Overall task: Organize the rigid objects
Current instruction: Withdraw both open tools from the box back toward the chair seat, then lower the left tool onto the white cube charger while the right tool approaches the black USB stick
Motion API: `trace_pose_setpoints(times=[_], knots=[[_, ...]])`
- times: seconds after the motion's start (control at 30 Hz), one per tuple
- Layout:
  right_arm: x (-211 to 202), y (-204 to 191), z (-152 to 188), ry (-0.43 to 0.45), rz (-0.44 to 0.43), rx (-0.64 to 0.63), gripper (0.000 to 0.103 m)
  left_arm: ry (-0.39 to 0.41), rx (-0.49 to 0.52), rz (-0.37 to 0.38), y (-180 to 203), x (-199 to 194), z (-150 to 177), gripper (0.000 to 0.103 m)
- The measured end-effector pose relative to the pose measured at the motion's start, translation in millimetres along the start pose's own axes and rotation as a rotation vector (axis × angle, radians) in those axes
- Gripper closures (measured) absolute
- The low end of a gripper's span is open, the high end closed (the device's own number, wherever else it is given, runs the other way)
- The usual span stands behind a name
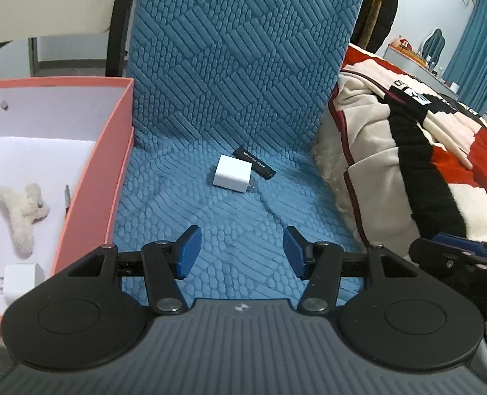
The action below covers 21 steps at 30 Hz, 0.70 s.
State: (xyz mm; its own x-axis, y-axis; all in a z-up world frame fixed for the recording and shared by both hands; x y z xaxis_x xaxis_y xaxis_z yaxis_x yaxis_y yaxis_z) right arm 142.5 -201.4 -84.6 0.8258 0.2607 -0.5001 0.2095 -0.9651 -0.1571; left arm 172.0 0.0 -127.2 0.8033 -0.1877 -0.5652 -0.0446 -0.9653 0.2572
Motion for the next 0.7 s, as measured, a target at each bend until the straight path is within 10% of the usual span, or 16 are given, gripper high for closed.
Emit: trace_pose_setpoints(times=[0.7], knots=[[98, 11, -31, -0.015, 0.030, 0.116, 0.054, -0.051, 0.075, 0.008, -6, 86, -20, 0.042]])
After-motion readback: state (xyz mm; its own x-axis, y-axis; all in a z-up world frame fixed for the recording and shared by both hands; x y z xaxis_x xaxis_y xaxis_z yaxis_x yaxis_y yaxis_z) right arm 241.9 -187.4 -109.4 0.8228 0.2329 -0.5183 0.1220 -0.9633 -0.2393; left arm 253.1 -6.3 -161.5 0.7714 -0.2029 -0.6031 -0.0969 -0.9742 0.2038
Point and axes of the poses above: each gripper's, at about its wrist camera, not at the fingertips, and x roughly the way its jaws point, y to its right, z to its underside, the point moved 4 cm from there along x, roughly the way its jaws point, and after that the axes turned 8 degrees about y, right-handed, at the moved point
